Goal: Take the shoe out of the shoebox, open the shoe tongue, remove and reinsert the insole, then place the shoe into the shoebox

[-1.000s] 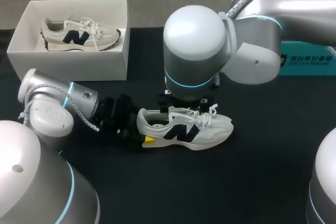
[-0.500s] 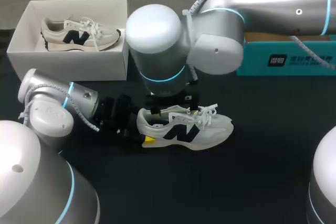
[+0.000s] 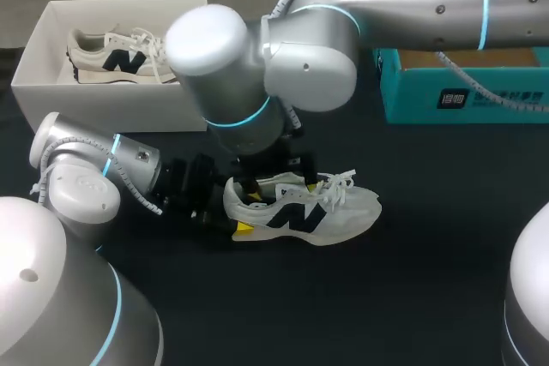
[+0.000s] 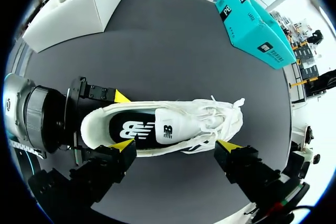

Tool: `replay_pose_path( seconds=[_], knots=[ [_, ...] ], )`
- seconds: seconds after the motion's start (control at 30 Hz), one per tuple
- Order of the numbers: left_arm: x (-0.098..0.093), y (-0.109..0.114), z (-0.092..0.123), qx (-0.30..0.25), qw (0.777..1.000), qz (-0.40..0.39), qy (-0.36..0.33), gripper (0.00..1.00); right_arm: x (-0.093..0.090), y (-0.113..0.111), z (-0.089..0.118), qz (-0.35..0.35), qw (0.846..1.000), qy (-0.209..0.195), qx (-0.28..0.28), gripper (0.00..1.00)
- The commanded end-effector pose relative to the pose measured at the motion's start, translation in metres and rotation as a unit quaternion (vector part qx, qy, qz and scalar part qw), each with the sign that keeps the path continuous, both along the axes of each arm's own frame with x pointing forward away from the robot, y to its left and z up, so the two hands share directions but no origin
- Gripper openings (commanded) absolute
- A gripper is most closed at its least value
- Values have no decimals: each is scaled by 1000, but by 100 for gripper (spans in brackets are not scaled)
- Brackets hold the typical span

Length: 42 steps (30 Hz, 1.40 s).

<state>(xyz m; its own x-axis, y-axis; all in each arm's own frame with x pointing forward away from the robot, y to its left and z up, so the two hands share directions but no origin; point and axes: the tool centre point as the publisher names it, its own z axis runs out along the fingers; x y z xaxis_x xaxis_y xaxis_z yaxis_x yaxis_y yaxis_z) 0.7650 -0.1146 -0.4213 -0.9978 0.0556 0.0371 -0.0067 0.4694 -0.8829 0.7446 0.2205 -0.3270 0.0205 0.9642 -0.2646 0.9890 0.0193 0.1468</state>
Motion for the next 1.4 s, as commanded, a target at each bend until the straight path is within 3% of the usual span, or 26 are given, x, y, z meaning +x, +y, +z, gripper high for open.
replay_pose_path(
  seconds=[0.03, 0.57, 0.63, 0.73, 0.97, 1.4],
  knots=[
    [1, -2, -3, 1, 1000, 1, 0, 0, -4, 4, 0, -50, 998, -18, -40, 100],
    [1, -2, -3, 1, 1000, 1, 0, 0, -1, 2, 0, -65, 997, -24, -35, 100],
    [1, -2, -3, 1, 1000, 1, 0, 0, 1, 6, -6, -70, 994, -31, -74, 100],
    [1, -2, -3, 1, 1000, 1, 0, 0, 7, 7, -10, -71, 994, -24, -80, 100],
    [1, -2, -3, 1, 1000, 1, 0, 0, 19, 1, -17, -77, 993, -10, -89, 100],
    [1, -2, -3, 1, 1000, 1, 0, 0, 22, -19, -29, -100, 991, 12, -89, 100]
  ],
)
